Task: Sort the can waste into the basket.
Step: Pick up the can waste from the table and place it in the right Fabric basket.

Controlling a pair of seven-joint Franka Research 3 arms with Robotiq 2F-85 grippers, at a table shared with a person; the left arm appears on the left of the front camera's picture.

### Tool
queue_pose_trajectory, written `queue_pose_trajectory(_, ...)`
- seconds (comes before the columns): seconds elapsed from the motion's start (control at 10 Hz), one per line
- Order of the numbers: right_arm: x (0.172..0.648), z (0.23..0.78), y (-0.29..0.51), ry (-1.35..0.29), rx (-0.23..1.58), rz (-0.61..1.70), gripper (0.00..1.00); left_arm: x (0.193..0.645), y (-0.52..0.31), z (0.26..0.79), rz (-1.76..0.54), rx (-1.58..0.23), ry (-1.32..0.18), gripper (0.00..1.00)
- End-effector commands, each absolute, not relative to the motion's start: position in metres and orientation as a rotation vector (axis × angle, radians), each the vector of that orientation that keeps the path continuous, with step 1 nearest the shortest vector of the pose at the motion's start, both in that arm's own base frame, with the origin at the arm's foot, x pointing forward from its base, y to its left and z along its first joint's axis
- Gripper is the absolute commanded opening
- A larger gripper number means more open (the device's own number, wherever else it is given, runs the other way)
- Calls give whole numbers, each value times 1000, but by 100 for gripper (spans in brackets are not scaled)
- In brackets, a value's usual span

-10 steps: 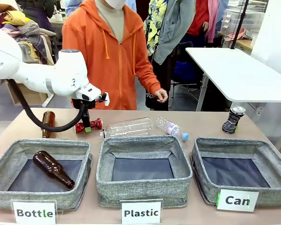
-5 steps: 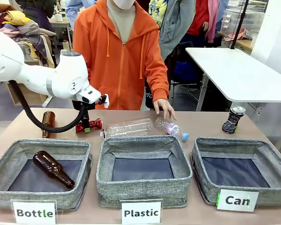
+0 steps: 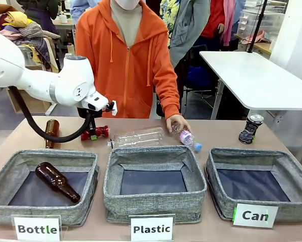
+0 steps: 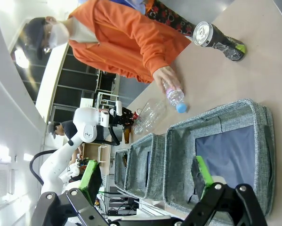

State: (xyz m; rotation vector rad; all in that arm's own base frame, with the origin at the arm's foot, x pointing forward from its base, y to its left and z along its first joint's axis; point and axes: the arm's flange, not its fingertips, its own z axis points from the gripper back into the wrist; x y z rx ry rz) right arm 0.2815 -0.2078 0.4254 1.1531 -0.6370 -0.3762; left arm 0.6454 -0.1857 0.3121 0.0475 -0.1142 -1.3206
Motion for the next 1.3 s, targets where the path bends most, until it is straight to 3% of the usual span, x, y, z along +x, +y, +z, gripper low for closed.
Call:
queue_pose_trajectory(0.0, 284, 425, -209, -679, 1166, -358, 100, 639, -184, 315, -1318, 73, -133, 0)
queue_pose_trajectory(0.3, 284, 425, -209, -679, 1166, -358, 100, 626, -164, 351, -1315, 80, -193, 0)
queue_pose_trajectory(0.5, 284, 425, -209, -679, 1166, -358, 100, 582, -118, 424, -1461, 48, -129, 0)
queue_pose_trajectory(0.7, 284, 425, -209, -679, 1166, -358, 100, 516, -73, 478, -1585, 59, -170, 0)
queue_pose_trajectory(1.2, 284, 425, -209, -679, 1166, -358, 100, 401, -67, 466, -1923, -87, -233, 0)
